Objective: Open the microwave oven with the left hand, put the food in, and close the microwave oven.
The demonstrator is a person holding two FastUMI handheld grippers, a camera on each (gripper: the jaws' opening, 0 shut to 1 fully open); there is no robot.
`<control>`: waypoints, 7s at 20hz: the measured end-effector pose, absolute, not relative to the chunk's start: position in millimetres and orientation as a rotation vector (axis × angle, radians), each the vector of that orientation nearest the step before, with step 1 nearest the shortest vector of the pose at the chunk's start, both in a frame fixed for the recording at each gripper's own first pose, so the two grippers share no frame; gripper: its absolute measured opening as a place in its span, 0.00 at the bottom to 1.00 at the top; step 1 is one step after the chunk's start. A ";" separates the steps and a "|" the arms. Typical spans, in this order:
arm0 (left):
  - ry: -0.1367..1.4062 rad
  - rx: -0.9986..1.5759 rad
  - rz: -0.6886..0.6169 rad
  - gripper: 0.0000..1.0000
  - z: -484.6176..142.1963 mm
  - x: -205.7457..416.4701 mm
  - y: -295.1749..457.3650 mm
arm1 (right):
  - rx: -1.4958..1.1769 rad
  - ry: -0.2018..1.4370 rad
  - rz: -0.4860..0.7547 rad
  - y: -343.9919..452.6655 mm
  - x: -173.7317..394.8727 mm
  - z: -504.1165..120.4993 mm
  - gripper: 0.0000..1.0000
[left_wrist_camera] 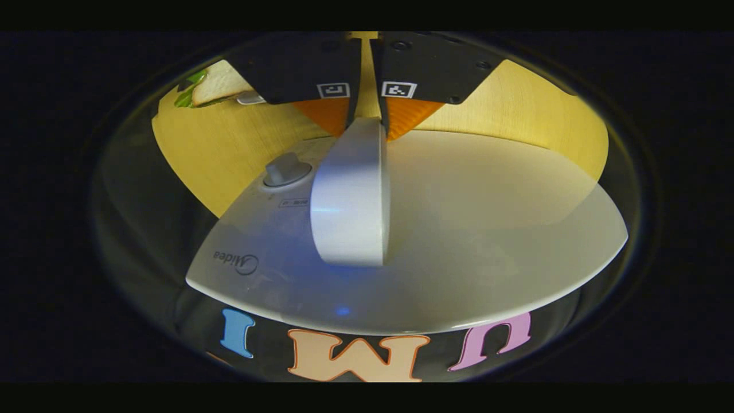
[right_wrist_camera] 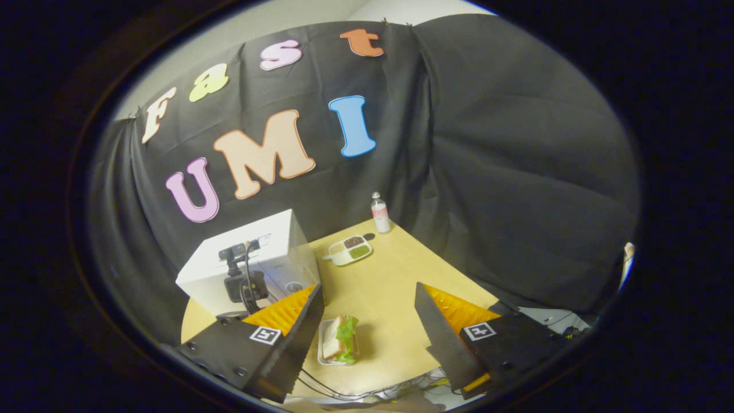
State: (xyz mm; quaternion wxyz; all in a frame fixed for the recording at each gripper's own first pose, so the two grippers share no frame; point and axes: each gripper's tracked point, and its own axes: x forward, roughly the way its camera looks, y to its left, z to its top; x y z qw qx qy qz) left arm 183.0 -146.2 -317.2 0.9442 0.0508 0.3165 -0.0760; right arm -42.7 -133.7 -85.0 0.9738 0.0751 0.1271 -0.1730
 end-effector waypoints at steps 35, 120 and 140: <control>0.688 -0.022 0.095 0.99 -309.7 -48.7 34.9 | 0.134 0.657 0.041 -71.0 7.8 -201.0 0.99; 0.397 -0.125 0.364 0.92 -166.2 -58.7 327.6 | 0.985 0.438 0.046 182.3 158.0 -240.1 0.32; 0.519 -0.127 0.362 0.95 -189.6 -89.6 313.4 | 0.904 0.454 0.017 208.5 271.5 -330.2 0.31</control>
